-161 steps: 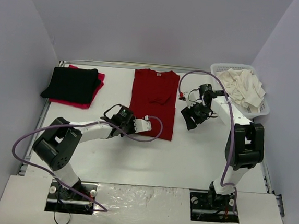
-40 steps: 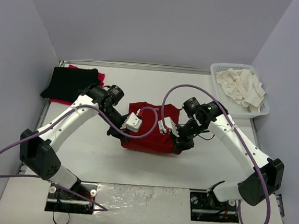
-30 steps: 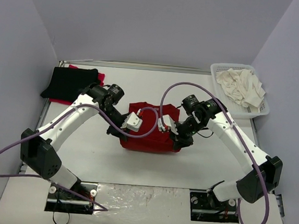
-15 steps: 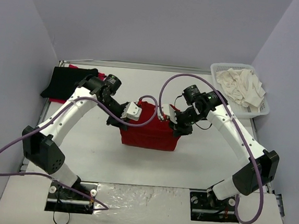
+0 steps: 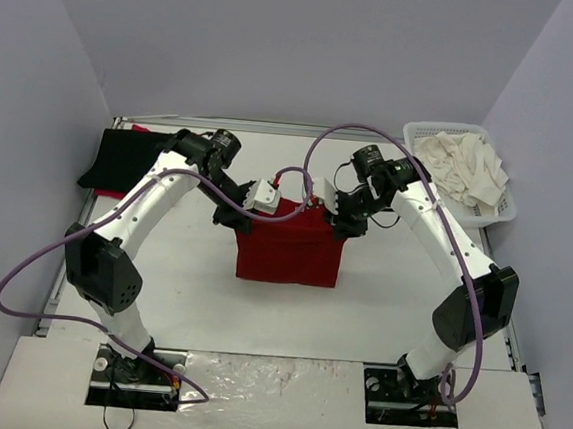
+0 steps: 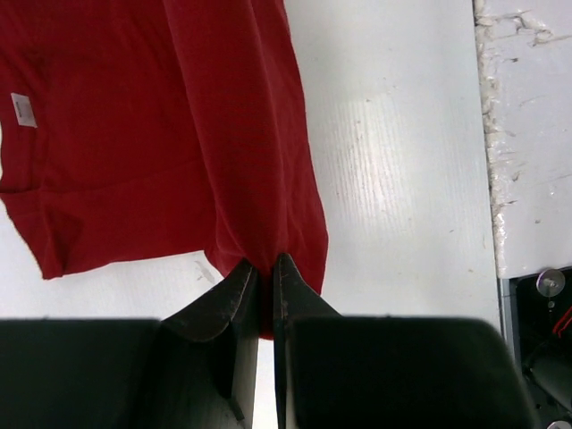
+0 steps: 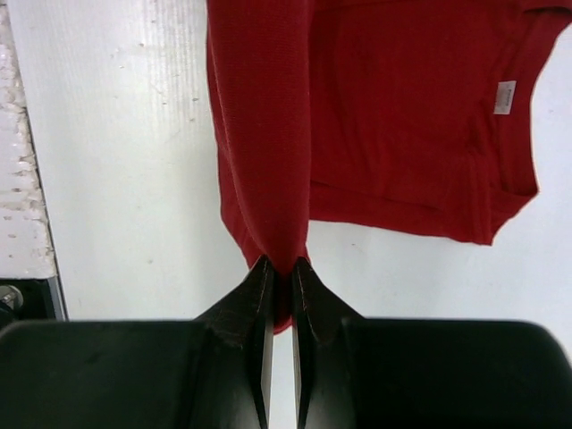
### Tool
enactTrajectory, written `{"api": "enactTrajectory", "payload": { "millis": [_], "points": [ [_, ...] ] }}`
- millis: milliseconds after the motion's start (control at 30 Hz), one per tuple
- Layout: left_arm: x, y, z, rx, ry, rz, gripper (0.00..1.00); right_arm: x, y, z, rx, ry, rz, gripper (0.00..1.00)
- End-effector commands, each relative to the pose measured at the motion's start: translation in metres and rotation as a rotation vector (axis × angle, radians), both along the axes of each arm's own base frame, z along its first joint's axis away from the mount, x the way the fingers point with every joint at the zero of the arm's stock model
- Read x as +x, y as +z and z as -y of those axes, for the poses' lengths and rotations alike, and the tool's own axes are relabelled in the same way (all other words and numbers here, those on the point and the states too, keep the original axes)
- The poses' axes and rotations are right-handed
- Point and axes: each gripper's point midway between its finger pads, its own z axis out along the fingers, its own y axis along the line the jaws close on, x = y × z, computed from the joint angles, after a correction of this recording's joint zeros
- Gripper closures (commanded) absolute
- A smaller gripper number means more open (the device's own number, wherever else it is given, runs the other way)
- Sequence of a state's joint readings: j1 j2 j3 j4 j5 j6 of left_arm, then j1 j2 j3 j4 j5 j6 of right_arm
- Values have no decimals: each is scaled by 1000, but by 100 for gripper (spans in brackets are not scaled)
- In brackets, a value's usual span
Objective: Fold and stack the t-shirts
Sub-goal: Fold the long partially folded tshirt into a neat square
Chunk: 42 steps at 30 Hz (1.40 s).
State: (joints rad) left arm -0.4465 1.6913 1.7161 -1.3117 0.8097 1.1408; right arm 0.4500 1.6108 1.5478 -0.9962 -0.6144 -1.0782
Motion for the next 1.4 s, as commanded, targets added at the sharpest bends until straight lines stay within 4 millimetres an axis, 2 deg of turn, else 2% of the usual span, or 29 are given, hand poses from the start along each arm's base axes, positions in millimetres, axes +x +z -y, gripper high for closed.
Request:
{"api": "enactTrajectory", "payload": {
  "millis": [0,233,300,567,600,767,900,967,1067,1167,1300,1367],
  "points": [
    [-28,11,-22,77,17,-140,98,17,9,6,-11,-22,34,100],
    [2,10,-24,80,34,-132,97,55,1,5,-19,-50,53,100],
    [11,4,-25,87,36,-153,98,66,-3,5,-23,-53,57,100],
    [47,-2,-21,73,26,-147,98,108,-15,15,-41,-90,69,100],
    [52,-9,-21,81,33,-169,98,112,-23,16,-48,-96,54,100],
    [74,-21,-16,84,39,-161,98,135,-33,24,-53,-118,57,100],
    [90,-34,-12,91,42,-163,98,147,-53,29,-66,-125,30,100],
    [93,-42,-11,94,38,-173,98,155,-56,29,-65,-130,32,100],
    [97,-52,-10,104,33,-185,98,161,-80,29,-80,-130,-9,100],
    [100,-58,-11,109,38,-200,98,171,-87,23,-61,-127,-14,100],
    [103,-58,-15,97,55,-208,98,188,-82,12,-16,-132,10,100],
    [105,-55,-19,88,66,-202,98,192,-86,9,-10,-135,4,100]
  ]
}}
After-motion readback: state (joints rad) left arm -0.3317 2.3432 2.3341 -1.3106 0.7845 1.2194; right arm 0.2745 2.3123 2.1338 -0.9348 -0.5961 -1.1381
